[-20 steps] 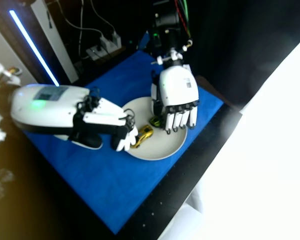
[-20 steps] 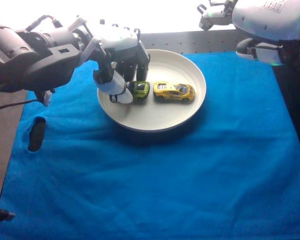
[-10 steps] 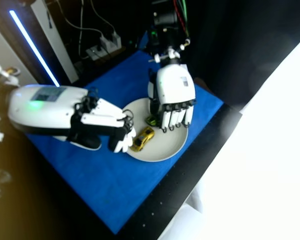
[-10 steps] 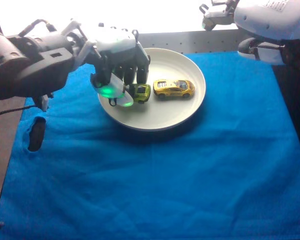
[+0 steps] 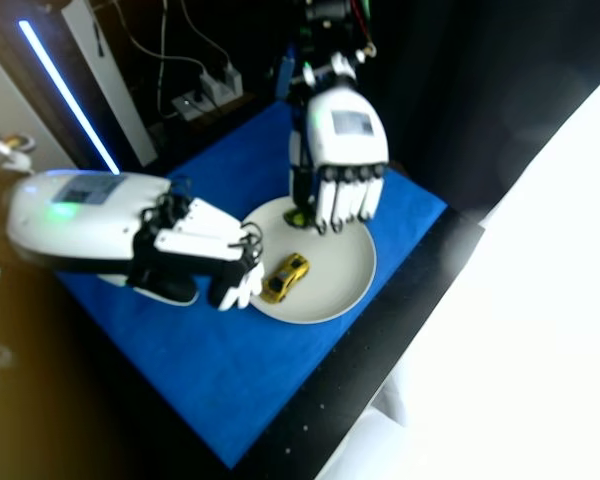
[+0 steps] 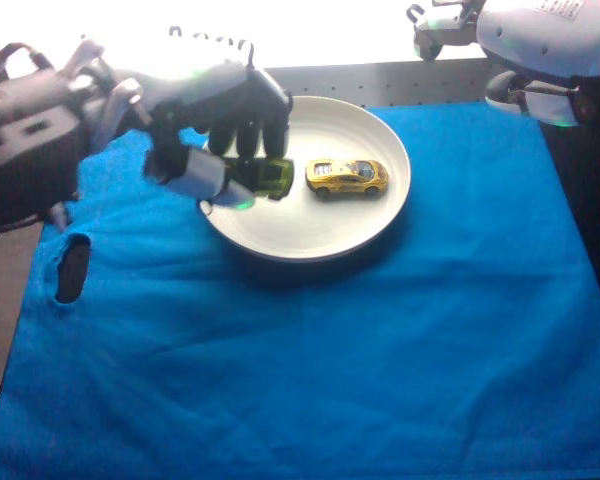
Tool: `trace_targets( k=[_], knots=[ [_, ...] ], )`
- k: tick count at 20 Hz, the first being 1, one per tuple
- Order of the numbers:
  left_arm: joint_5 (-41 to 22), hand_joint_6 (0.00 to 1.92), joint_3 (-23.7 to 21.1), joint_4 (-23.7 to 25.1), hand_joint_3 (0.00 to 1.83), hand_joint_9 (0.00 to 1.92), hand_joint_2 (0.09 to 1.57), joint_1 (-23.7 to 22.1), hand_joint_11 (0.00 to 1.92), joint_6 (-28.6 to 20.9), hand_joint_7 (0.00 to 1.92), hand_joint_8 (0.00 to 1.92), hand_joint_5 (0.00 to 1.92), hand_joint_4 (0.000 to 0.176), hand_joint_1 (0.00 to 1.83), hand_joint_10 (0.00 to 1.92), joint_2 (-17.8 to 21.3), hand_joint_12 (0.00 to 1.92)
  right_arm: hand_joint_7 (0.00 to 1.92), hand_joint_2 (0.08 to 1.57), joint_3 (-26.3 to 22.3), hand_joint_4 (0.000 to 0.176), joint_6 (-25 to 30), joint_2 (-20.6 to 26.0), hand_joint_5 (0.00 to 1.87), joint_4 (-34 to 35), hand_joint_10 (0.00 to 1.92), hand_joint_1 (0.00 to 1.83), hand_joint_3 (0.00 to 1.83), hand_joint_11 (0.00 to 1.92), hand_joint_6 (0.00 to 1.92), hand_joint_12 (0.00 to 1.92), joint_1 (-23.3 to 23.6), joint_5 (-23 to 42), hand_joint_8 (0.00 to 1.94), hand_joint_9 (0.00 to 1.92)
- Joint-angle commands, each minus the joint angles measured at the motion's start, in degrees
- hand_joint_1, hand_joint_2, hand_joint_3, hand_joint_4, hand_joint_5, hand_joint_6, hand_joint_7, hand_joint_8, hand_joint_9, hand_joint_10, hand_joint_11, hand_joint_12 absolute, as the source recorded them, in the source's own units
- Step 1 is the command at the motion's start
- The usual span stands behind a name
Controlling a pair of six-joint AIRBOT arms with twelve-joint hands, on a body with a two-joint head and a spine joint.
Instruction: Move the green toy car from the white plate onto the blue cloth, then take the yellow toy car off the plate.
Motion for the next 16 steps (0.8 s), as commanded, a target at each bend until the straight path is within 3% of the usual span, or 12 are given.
trace_targets(
  k=[1, 2, 3, 4, 5, 8, 9, 10, 11, 14, 15, 16],
  knots=[
    [-8.7, 1.21, -0.8, -0.2, 0.01, 0.68, 1.20, -0.1, 0.37, 0.4, 0.89, 1.23, 0.76, 0.000, 1.35, 1.53, 1.0, 1.82, 0.50, 1.11, -0.2, 0.000, -0.3, 0.2, 0.50, 0.5, 1.27, 1.26, 0.00, 0.10, 0.62, 1.89, 1.0, 7.0, 0.79, 0.35],
    [-9.9, 1.21, -3.2, -0.2, 0.00, 0.65, 1.21, 0.6, 0.32, 1.5, 0.86, 1.28, 0.76, 0.000, 1.34, 1.57, 3.0, 1.85, 0.44, 1.13, -0.3, 0.000, -0.3, 0.3, 0.48, 0.6, 1.25, 1.21, 0.01, 0.06, 0.61, 1.87, 1.0, 7.0, 0.76, 0.30],
    [-10.8, 1.12, -5.2, -0.2, 0.00, 0.57, 1.18, 1.4, 0.06, 2.6, 0.90, 1.26, 0.84, 0.000, 1.23, 1.41, 4.7, 1.85, 0.44, 1.13, -0.3, 0.000, -0.3, 0.5, 0.48, 0.8, 1.24, 1.21, 0.00, 0.07, 0.62, 1.86, 1.0, 7.0, 0.73, 0.32],
    [-11.9, 1.00, -7.6, -0.2, 0.00, 0.67, 1.16, 2.4, 0.02, 3.4, 0.95, 1.28, 0.87, 0.000, 1.24, 1.47, 6.8, 1.91, 0.48, 1.12, -0.4, 0.000, -0.3, 0.6, 0.51, 1.0, 1.18, 1.21, 0.00, 0.08, 0.60, 1.84, 1.0, 7.0, 0.65, 0.34],
    [-12.7, 1.01, -9.6, -0.2, 0.00, 0.96, 1.16, 3.6, 0.82, 3.5, 0.95, 1.33, 0.84, 0.000, 1.25, 1.53, 8.8, 1.85, 0.52, 1.12, -0.4, 0.000, -0.3, 0.7, 0.54, 1.0, 1.13, 1.19, 0.00, 0.07, 0.53, 1.82, 0.9, 7.0, 0.54, 0.35],
    [-15.3, 1.00, -14.2, -0.2, 0.00, 0.91, 1.16, 7.5, 0.77, 3.5, 0.97, 1.27, 0.85, 0.000, 1.25, 1.41, 13.0, 1.76, 0.55, 1.12, -0.4, 0.000, -0.3, 0.8, 0.52, 1.5, 1.13, 1.21, 0.00, 0.04, 0.51, 1.84, 0.7, 7.0, 0.54, 0.35],
    [-16.3, 1.02, -15.9, -0.2, 0.00, 0.84, 1.15, 9.1, 0.64, 3.5, 0.97, 1.26, 0.85, 0.000, 1.24, 1.37, 14.5, 1.75, 0.54, 1.13, -0.4, 0.000, -0.3, 0.9, 0.51, 1.6, 1.16, 1.21, 0.00, 0.02, 0.51, 1.86, 0.7, 7.0, 0.55, 0.34],
    [-16.8, 1.04, -17.5, -0.3, 0.00, 0.73, 1.14, 10.6, 0.38, 3.5, 0.97, 1.17, 0.88, 0.000, 1.22, 1.28, 16.0, 1.76, 0.48, 1.14, -0.4, 0.000, -0.3, 0.9, 0.51, 1.7, 1.30, 1.23, 0.00, 0.08, 0.47, 1.91, 0.6, 7.0, 0.76, 0.31],
    [-17.0, 1.02, -19.0, -0.3, 0.00, 0.73, 1.14, 12.2, 0.39, 3.5, 0.97, 1.16, 0.90, 0.000, 1.22, 1.21, 17.4, 1.65, 0.48, 1.14, -0.4, 0.000, -0.3, 0.9, 0.53, 1.8, 1.33, 1.24, 0.00, 0.10, 0.42, 1.92, 0.5, 7.0, 0.79, 0.31],
    [-17.6, 1.05, -21.7, -0.5, 0.00, 0.73, 1.15, 15.5, 0.50, 3.5, 0.92, 1.22, 0.89, 0.000, 1.20, 1.17, 19.6, 1.58, 0.48, 1.13, -0.3, 0.000, -0.3, 0.9, 0.57, 2.0, 1.44, 1.29, 0.00, 0.22, 0.38, 1.92, 0.2, 6.9, 0.95, 0.34],
    [-17.6, 1.15, -21.9, -0.6, 0.00, 0.70, 1.16, 15.8, 0.45, 3.5, 0.90, 1.17, 0.87, 0.032, 1.19, 1.13, 19.7, 1.52, 0.48, 1.15, -0.3, 0.000, -0.3, 0.9, 0.57, 2.0, 1.41, 1.26, 0.00, 0.24, 0.36, 1.92, 0.2, 6.9, 0.93, 0.36],
    [-17.5, 1.18, -22.1, -0.8, 0.00, 0.71, 1.16, 16.6, 0.41, 2.9, 0.90, 1.13, 0.87, 0.036, 1.19, 1.05, 19.7, 1.45, 0.51, 1.14, -0.3, 0.000, -0.3, 0.9, 0.60, 2.1, 1.38, 1.27, 0.00, 0.29, 0.34, 1.87, 0.0, 6.9, 0.94, 0.40]
  ],
)
